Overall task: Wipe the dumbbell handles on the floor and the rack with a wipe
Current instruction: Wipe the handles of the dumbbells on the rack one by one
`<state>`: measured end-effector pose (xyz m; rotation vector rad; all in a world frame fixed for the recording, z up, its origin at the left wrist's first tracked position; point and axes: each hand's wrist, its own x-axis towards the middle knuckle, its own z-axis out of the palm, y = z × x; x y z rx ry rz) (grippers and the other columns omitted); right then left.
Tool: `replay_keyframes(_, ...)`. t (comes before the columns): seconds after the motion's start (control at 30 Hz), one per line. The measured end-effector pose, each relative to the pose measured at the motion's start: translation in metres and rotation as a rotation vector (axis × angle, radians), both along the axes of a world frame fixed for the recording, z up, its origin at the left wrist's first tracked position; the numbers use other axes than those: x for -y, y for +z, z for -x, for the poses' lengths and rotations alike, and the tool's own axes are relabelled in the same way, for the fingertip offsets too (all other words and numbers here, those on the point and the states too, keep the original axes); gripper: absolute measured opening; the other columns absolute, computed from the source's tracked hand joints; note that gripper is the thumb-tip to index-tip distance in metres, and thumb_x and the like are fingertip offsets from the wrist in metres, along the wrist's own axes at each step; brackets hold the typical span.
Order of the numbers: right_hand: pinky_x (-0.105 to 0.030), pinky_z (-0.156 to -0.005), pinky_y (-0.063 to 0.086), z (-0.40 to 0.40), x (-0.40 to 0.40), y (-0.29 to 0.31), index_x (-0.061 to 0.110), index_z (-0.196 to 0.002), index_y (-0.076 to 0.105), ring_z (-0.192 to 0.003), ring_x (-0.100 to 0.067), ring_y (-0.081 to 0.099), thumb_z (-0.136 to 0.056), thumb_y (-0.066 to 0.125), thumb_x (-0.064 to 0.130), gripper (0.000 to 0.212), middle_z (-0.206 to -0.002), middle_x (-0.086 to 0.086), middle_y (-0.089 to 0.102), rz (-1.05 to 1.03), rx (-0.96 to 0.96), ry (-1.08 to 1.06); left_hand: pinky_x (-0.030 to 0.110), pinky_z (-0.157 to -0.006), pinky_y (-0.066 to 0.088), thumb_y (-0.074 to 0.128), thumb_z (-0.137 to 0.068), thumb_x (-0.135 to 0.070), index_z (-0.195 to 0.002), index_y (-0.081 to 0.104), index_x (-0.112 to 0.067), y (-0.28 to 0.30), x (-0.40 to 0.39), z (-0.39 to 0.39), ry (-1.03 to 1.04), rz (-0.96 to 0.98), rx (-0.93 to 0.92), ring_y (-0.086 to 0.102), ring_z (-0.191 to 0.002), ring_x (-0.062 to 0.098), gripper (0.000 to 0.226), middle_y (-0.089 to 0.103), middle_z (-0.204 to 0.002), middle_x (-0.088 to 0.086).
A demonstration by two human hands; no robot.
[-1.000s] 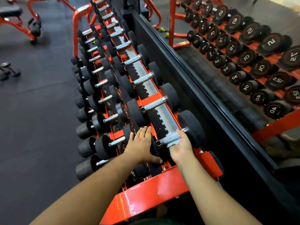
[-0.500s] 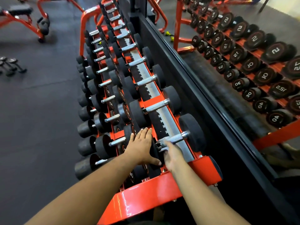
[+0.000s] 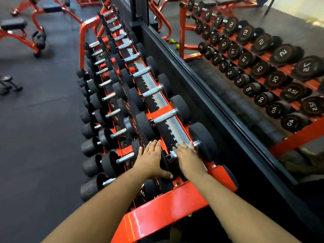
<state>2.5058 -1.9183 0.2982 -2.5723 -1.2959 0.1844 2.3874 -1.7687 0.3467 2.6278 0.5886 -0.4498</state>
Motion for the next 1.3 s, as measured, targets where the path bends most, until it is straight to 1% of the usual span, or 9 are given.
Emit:
replay_keyframes(0.17, -0.046, -0.122, 0.017, 0.03, 0.03, -0.025, 0.012, -0.15, 0.044, -0.151, -0.022, 0.027, -0.084, 0.063, 0.011, 0.069, -0.159, -0.004, 0.04, 0.068, 0.278, 0.243, 0.053, -0.126, -0.002, 0.081, -0.061, -0.074, -0.162, -0.011, -0.016, -0.003, 0.0, 0.001, 0.0, 0.012, 0.022, -0.008, -0.157, 0.021, 0.148, -0.007, -0.171, 0.002)
replay_keyframes(0.33, -0.048, -0.125, 0.017, 0.026, 0.024, -0.02, 0.004, -0.157, 0.027, -0.153, -0.034, 0.015, -0.085, 0.049, 0.004, 0.075, -0.164, -0.018, 0.02, 0.07, 0.291, -0.207, 0.052, -0.127, -0.002, 0.08, -0.061, -0.075, -0.162, -0.012, -0.017, -0.002, 0.0, 0.003, -0.017, 0.006, 0.026, -0.009, -0.157, 0.02, 0.148, -0.008, -0.171, 0.002)
replay_keyframes(0.47, -0.045, -0.122, 0.009, 0.044, 0.022, -0.031, 0.012, -0.155, 0.034, -0.153, -0.025, 0.021, -0.081, 0.062, 0.018, 0.079, -0.163, -0.007, 0.03, 0.088, 0.303, 0.095, 0.052, -0.126, -0.004, 0.077, -0.063, -0.077, -0.161, -0.014, -0.015, -0.002, -0.005, 0.003, -0.063, 0.004, 0.025, -0.01, -0.157, 0.022, 0.147, -0.009, -0.171, 0.005)
replay_keyframes(0.67, -0.047, -0.122, 0.018, 0.023, 0.003, -0.016, 0.007, -0.138, 0.054, -0.145, -0.034, 0.039, -0.088, 0.048, 0.01, 0.051, -0.144, -0.016, 0.054, 0.264, 0.412, -0.278, 0.055, -0.125, -0.004, 0.074, -0.068, -0.076, -0.159, -0.019, -0.01, 0.001, -0.01, -0.002, -0.177, -0.046, -0.047, -0.014, -0.156, 0.027, 0.146, -0.012, -0.17, 0.012)
replay_keyframes(0.87, -0.043, -0.126, 0.015, 0.035, -0.013, -0.001, 0.009, -0.143, 0.048, -0.144, -0.027, 0.038, -0.094, 0.05, 0.02, 0.05, -0.143, -0.009, 0.052, 0.261, 0.239, 0.103, 0.055, -0.126, 0.0, 0.076, -0.068, -0.072, -0.16, -0.015, -0.011, -0.001, -0.013, 0.001, -0.172, -0.004, -0.013, -0.012, -0.157, 0.026, 0.144, -0.01, -0.17, 0.012)
replay_keyframes(1.03, -0.031, -0.116, 0.035, 0.031, 0.031, -0.01, 0.01, -0.141, 0.058, -0.137, -0.019, 0.05, -0.09, 0.037, 0.009, 0.055, -0.146, -0.007, 0.056, 0.056, 0.282, 0.258, 0.054, -0.126, 0.0, 0.078, -0.069, -0.069, -0.16, -0.015, -0.013, 0.002, -0.012, 0.003, -0.16, 0.023, 0.004, -0.012, -0.157, 0.026, 0.142, -0.011, -0.17, 0.012)
replay_keyframes(1.1, -0.025, -0.116, 0.034, 0.046, 0.038, -0.019, 0.013, -0.141, 0.059, -0.137, -0.014, 0.049, -0.089, 0.047, -0.001, 0.055, -0.147, -0.002, 0.054, -0.146, 0.098, 0.026, 0.054, -0.126, 0.0, 0.078, -0.069, -0.07, -0.16, -0.016, -0.013, 0.001, -0.012, 0.003, -0.16, 0.021, -0.007, -0.013, -0.157, 0.026, 0.143, -0.013, -0.17, 0.011)
replay_keyframes(1.2, -0.031, -0.103, 0.049, 0.069, 0.03, -0.033, 0.014, -0.132, 0.066, -0.121, -0.02, 0.062, -0.09, 0.052, -0.005, 0.048, -0.126, -0.001, 0.069, -0.541, -0.326, -0.656, 0.053, -0.126, -0.001, 0.076, -0.069, -0.073, -0.159, -0.017, -0.013, 0.0, -0.011, 0.001, -0.149, -0.001, -0.014, -0.013, -0.157, 0.026, 0.143, -0.013, -0.17, 0.01)
replay_keyframes(1.3, -0.034, -0.095, 0.048, 0.073, -0.003, -0.025, 0.009, -0.128, 0.065, -0.106, -0.027, 0.065, -0.094, 0.049, -0.007, 0.041, -0.117, -0.008, 0.069, -1.029, -0.989, -1.179, 0.054, -0.126, -0.001, 0.075, -0.067, -0.075, -0.159, -0.018, -0.015, -0.003, -0.011, 0.001, -0.138, -0.009, -0.02, -0.013, -0.157, 0.024, 0.145, -0.013, -0.17, 0.008)
